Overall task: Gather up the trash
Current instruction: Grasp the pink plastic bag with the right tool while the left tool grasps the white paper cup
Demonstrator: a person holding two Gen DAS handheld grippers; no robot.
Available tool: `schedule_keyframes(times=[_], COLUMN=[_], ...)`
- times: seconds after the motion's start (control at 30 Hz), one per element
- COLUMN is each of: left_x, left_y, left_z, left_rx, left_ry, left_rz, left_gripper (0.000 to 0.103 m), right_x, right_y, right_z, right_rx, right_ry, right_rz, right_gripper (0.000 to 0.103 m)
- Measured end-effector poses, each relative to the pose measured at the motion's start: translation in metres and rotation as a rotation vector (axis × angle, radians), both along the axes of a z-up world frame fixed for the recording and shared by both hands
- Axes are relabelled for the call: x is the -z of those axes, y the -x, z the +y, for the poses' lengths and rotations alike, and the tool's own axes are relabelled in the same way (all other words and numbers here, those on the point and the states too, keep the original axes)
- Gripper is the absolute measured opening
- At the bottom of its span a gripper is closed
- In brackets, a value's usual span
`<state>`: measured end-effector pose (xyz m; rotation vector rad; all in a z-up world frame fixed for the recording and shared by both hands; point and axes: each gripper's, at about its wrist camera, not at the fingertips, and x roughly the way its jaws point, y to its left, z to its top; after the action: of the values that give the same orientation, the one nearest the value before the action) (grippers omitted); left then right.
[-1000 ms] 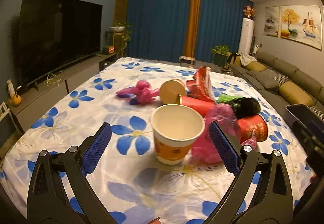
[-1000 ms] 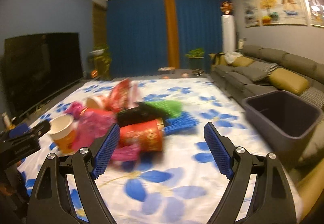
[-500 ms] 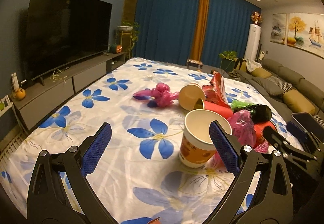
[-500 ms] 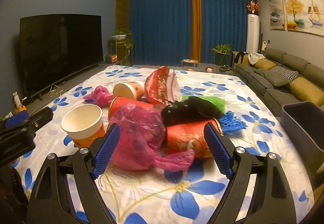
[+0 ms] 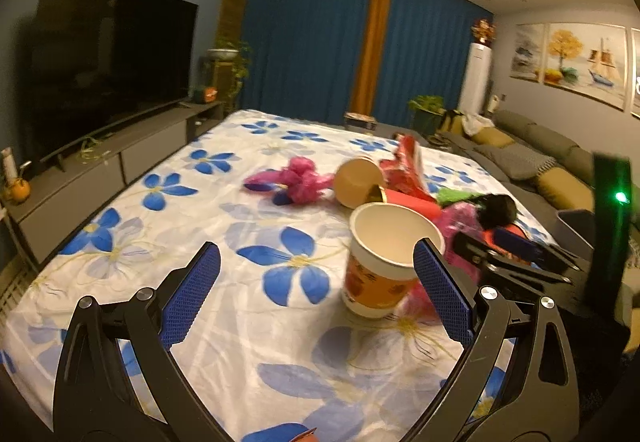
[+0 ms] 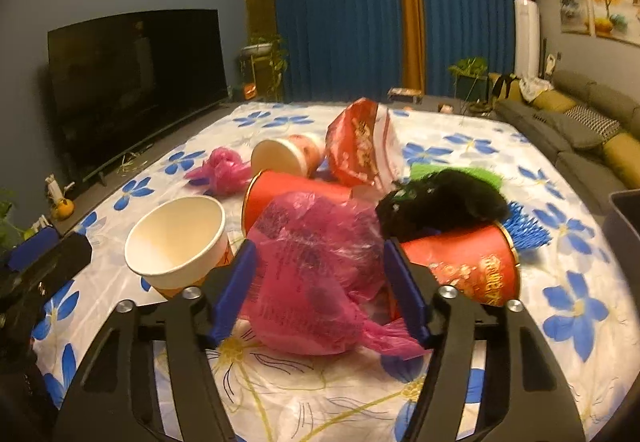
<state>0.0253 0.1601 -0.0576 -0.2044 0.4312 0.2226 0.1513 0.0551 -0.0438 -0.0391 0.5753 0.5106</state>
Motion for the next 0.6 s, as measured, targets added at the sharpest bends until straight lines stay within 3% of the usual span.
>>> schedule_keyframes(times=[0.1,0.23,0.6], left_x=[0.003,0.007,0.017], left_y=[-0.004,-0.010,-0.044], left_z=[-0.005,-0.011,-0.027], left_rx=[0.023,0.046,0.081], left_ry=[-0.002,-0.004,-0.028], left_rz=[0.013,0.032,0.128], left_gripper=[0.095,0.095,0.095], right_x=[0.003,0.004,-0.025], right_y=[-0.002,0.001,0.024], right_z=[0.002,0.006,-0.025], right_rx=[-0.022,-0.050,-0.007], right_ry=[0.000,0.013,-0.044], right_rz=[0.016,0.018,-0.086], right_gripper=[0.039,0.009,0.005])
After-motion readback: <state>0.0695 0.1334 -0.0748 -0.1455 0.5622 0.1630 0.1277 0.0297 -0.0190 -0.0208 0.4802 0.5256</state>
